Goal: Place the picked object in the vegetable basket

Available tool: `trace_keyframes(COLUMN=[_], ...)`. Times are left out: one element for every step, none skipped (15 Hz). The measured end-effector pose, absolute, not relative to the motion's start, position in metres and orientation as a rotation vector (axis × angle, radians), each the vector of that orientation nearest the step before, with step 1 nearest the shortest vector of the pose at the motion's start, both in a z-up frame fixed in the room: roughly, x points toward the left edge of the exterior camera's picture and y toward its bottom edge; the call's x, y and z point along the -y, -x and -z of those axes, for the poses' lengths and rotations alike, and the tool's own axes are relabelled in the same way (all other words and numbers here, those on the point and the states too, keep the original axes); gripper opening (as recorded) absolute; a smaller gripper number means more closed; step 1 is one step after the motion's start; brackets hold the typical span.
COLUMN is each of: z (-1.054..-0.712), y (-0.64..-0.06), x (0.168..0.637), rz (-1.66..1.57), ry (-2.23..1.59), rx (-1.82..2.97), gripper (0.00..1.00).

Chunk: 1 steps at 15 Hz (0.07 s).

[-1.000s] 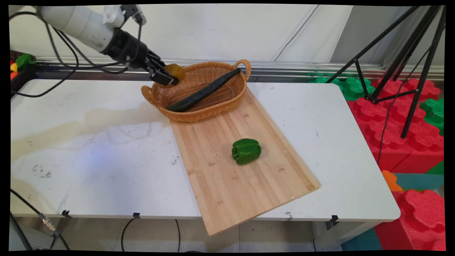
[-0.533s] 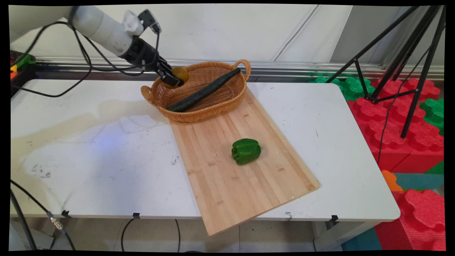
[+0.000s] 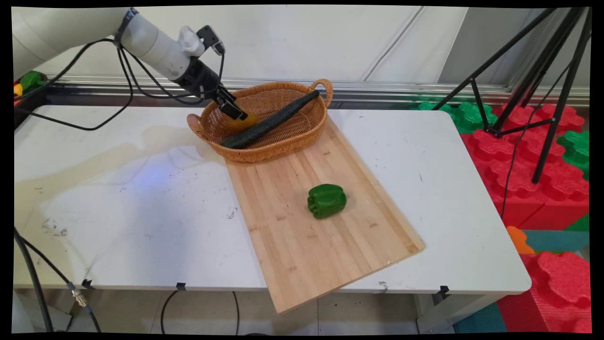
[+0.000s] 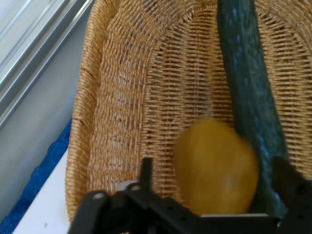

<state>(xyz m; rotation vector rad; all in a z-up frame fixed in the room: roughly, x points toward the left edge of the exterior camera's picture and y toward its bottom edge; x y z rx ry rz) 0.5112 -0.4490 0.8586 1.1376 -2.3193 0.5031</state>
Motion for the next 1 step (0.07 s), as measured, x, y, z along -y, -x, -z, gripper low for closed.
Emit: trace_keyframes(z=[-0.8561], y=[-0.5117], x=[0.4524], rz=[-0.501], ry=[-1.138], rx=[2.319], gripper=[1.0])
